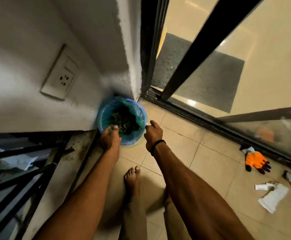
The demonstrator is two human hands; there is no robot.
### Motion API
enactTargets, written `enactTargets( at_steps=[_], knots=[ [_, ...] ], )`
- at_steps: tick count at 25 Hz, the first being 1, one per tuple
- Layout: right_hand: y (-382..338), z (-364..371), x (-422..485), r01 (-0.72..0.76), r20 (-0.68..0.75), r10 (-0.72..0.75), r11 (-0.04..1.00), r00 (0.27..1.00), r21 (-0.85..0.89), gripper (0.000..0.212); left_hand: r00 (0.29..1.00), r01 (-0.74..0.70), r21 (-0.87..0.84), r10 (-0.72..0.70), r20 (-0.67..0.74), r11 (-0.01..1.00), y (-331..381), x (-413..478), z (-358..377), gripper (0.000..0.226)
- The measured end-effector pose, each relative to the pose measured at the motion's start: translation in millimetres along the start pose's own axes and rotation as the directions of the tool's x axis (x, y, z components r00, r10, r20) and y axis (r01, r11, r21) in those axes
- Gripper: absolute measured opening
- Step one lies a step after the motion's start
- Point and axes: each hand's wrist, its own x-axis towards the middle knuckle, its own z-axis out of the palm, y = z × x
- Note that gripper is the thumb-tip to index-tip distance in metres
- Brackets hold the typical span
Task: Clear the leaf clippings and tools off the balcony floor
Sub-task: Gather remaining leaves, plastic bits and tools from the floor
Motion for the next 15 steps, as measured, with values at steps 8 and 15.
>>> enactTargets(
  at_steps=[8,15],
  knots=[
    [-14.1,-112.1,-65.2,-0.063,-0.027,0.076,0.942,0.997,0.329,0.022,0.974,-0.152,0.256,0.100,0.202,0.955,-2.6,-91.3,26.6,0.033],
    [18.8,-303.1,-90.6,0.002,-0.096,0.082,0.746,0.992,0.665,0.021,0.888,-0.357,0.432,0.158,0.432,0.828,-78.5,-227.1,114.3,0.031]
  ],
)
